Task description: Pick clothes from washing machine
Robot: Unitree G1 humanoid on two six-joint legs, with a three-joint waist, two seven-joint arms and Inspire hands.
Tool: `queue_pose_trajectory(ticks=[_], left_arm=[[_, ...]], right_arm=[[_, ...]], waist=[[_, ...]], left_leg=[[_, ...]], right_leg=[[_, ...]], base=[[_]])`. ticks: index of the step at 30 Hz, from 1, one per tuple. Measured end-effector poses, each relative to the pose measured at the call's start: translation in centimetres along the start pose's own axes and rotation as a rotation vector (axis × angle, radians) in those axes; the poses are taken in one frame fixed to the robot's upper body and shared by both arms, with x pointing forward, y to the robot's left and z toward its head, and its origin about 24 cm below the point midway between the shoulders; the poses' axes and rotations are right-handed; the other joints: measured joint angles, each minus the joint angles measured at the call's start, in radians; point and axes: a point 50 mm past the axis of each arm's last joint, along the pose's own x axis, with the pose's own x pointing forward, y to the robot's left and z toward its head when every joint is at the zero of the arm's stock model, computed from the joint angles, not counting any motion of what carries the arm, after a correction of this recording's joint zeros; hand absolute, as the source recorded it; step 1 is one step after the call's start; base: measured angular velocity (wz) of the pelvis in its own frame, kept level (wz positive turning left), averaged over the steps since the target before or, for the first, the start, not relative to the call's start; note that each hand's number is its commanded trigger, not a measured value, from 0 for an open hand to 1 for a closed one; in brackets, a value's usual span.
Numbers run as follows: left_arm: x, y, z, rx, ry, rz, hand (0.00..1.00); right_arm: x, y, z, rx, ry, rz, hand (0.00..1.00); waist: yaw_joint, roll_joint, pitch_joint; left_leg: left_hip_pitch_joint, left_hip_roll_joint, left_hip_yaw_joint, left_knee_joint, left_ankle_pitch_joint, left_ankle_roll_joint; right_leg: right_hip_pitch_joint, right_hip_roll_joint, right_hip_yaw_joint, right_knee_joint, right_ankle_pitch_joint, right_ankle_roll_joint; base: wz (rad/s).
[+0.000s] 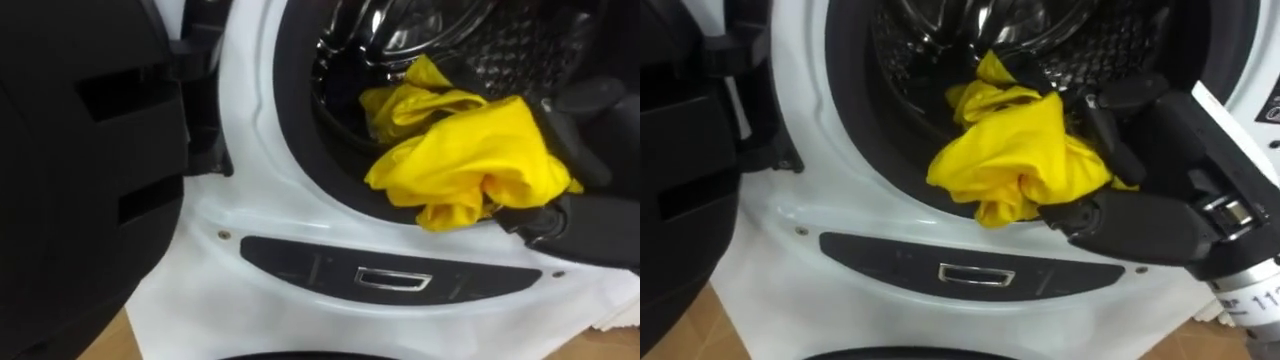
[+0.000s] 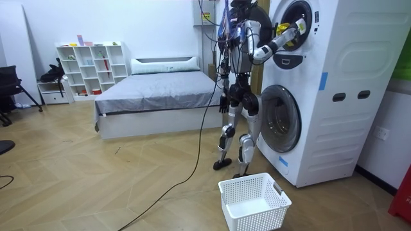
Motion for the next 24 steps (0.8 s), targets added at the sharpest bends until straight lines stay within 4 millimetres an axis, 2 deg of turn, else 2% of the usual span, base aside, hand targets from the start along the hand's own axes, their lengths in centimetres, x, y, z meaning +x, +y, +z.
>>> queue_pose_trajectory(ticks=[3,7,9,13,15,24], left_arm=[[0.0,0.1,0.1,-0.009,-0.01,0.004,0.0],[0.0,0.4,-0.5,-0.019,0.016,0.013,0.0],[0.0,0.5,-0.5,-0.02,0.017,0.014,0.0],[0.0,0.4,-0.4,-0.017,0.003,0.015,0.0],[0.0,0.4,-0.4,-0.016,-0.001,0.014,0.0],[0.0,0.4,-0.1,-0.018,-0.023,0.013,0.0]], right_arm=[[-0.4,-1.2,1.4,-0.036,-0.031,-0.033,1.0],[-1.2,-3.3,3.7,-0.125,-0.08,-0.142,1.0],[-1.3,-3.5,3.9,-0.124,-0.092,-0.164,1.0],[-1.6,-3.8,4.5,-0.104,-0.141,-0.195,1.0],[-1.7,-3.9,4.7,-0.113,-0.156,-0.21,1.0],[-2.3,-4.8,5.4,-0.144,-0.192,-0.326,1.0]], waist=[[-0.006,0.0,0.0],[-0.052,-0.001,0.0006],[-0.074,0.0,0.0012],[-0.093,0.001,0.0],[-0.098,0.002,-0.0029],[-0.109,0.001,-0.0029]], left_leg=[[0.002,0.0,0.014,0.0,0.0,0.0],[0.002,0.0,0.031,-0.002,-0.003,-0.004],[0.01,0.002,0.042,-0.004,-0.004,-0.007],[0.032,0.013,0.082,0.0,-0.01,-0.02],[0.037,0.018,0.092,0.006,-0.011,-0.023],[0.032,0.02,0.126,0.01,-0.014,-0.027]], right_leg=[[-0.006,0.001,0.015,0.005,-0.001,0.001],[-0.013,0.004,0.029,0.011,-0.011,-0.003],[-0.014,0.009,0.039,0.02,-0.014,-0.01],[-0.02,0.026,0.067,0.043,-0.02,-0.024],[-0.023,0.034,0.079,0.045,-0.019,-0.027],[-0.054,0.039,0.087,0.07,-0.017,-0.032]], base=[[-0.13],[-0.19],[-0.22],[-0.28],[-0.22],[-0.13]])
